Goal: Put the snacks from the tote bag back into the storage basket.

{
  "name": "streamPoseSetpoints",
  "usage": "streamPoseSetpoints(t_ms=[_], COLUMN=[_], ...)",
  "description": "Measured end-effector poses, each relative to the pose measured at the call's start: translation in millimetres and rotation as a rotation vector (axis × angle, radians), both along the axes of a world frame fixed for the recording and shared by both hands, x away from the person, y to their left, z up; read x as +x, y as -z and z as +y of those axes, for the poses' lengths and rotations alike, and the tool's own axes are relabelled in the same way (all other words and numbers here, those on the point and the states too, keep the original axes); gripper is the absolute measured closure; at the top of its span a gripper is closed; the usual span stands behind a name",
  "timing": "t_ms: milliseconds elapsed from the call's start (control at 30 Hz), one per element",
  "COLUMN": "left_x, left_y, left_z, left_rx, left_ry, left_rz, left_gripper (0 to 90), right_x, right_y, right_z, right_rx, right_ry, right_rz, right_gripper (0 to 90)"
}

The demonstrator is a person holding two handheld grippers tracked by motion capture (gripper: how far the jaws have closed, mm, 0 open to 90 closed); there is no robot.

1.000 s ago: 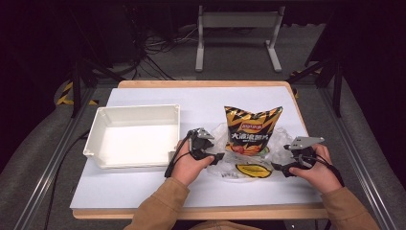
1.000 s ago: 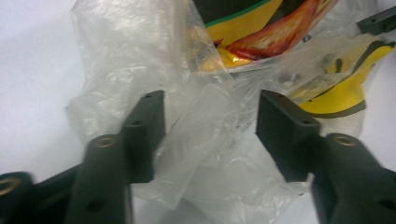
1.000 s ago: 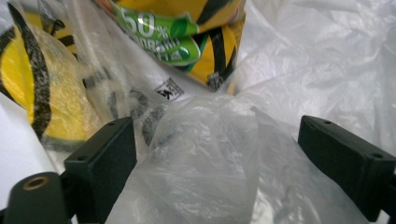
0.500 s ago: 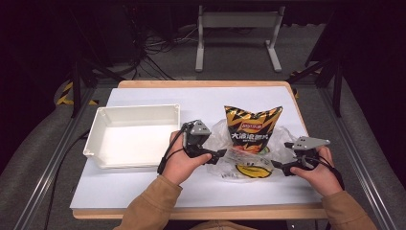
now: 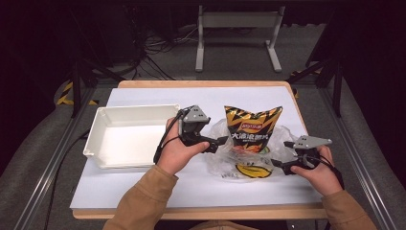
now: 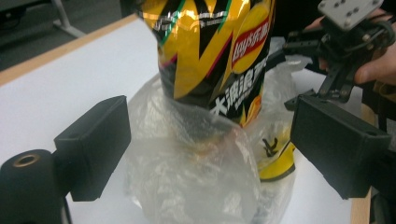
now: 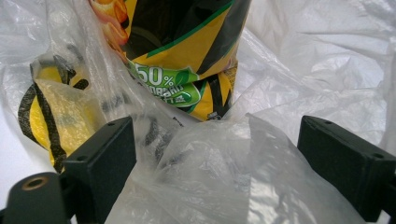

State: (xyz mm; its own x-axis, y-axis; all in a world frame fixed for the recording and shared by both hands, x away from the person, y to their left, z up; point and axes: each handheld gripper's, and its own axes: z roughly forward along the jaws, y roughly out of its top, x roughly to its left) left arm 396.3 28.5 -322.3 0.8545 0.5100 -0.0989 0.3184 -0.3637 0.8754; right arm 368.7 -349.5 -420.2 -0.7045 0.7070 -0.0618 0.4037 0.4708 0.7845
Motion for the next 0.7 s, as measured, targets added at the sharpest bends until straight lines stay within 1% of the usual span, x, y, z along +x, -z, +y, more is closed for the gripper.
streamPoseSetpoints(t_ms=[33,167,333,400,433,467,500,600,633,700], left_x=[0.5,3.9,19.8,25.2,29.1,32.0,34.5,37.6,39.7,42.3], left_y=[-1.1,-4.9,-4.3,-2.9,-1.5,-0.6,0.6,2.5,3.9,5.9], left_z=[-0.2,-1.6,-1.0,-0.9,-1.2,-1.7,-3.3,-6.4,-9.1,-13.8], left_rx=[-0.005,-0.056,-0.116,-0.142,-0.161,-0.170,-0.184,-0.183,-0.172,-0.163], left_ry=[0.003,0.009,0.039,0.050,0.061,0.071,0.080,0.092,0.099,0.097], left_rz=[-0.004,-0.021,-0.056,-0.049,-0.043,-0.044,-0.035,-0.030,-0.036,-0.037], left_gripper=[12.7,11.7,6.2,5.1,4.5,4.1,3.8,3.3,3.2,3.2], right_x=[0.1,0.7,1.1,0.8,0.8,0.9,0.9,0.8,0.7,0.8], right_y=[0.0,-0.7,-1.4,-2.0,-2.3,-2.7,-3.1,-3.3,-3.2,-3.0], right_z=[0.2,0.6,0.6,0.0,-0.5,-1.0,-1.5,-2.1,-2.6,-3.1], right_rx=[0.003,0.015,0.032,0.042,0.048,0.057,0.059,0.067,0.066,0.068], right_ry=[-0.001,-0.006,-0.011,-0.010,-0.010,-0.009,-0.007,-0.008,-0.007,-0.006], right_rz=[-0.001,-0.007,-0.012,-0.017,-0.019,-0.022,-0.024,-0.022,-0.023,-0.023], right_gripper=[12.4,12.4,12.2,12.1,12.0,12.0,11.9,11.9,11.9,11.8])
